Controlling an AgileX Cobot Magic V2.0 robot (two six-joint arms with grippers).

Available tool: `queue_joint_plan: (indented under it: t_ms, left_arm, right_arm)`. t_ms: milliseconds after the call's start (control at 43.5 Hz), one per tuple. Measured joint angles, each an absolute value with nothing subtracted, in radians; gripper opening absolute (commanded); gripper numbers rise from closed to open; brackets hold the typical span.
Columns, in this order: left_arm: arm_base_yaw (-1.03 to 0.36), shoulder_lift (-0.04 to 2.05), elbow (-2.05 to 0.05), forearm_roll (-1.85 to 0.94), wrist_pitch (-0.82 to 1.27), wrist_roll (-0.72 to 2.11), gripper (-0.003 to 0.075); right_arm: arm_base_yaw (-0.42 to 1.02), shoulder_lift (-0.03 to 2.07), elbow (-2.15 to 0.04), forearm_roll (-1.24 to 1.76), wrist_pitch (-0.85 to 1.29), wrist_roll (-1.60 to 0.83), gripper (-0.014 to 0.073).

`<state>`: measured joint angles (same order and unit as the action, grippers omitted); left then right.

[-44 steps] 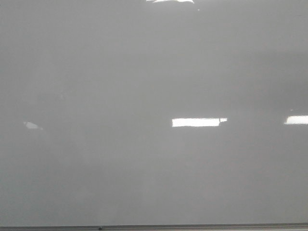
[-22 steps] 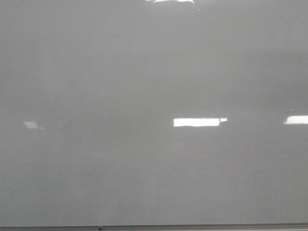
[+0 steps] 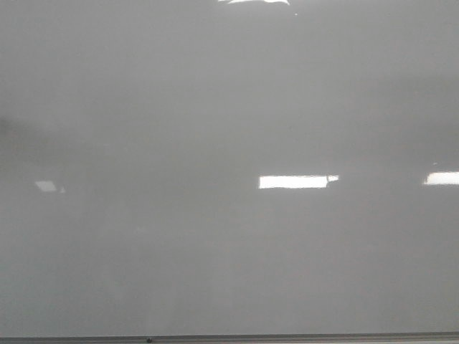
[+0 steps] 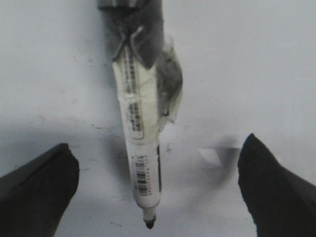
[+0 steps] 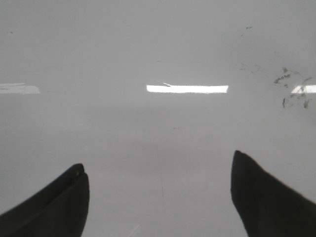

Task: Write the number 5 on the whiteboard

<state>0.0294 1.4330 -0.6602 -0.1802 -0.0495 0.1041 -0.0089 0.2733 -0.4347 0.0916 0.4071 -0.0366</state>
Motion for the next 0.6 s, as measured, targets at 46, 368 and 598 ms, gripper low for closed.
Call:
queue_joint_plan:
  t_ms: [46, 368, 598]
  left_arm:
    - [0.029, 1.445, -0.660, -0.180, -0.062, 0.104, 0.0618]
    - [0.023, 1.469, -0.660, -0.174, -0.097, 0.108, 0.0364]
    - [0.023, 1.472, -0.660, -0.172, -0.112, 0.110, 0.0067]
  right_arm:
    - [-0.009, 0.273, -0.435, 0.092, 0.407, -0.037, 0.0608]
    - [-0.009, 0.273, -0.435, 0.092, 0.407, -0.037, 0.0608]
    - [-0.009, 0.273, -0.435, 0.092, 0.407, -0.037, 0.0608]
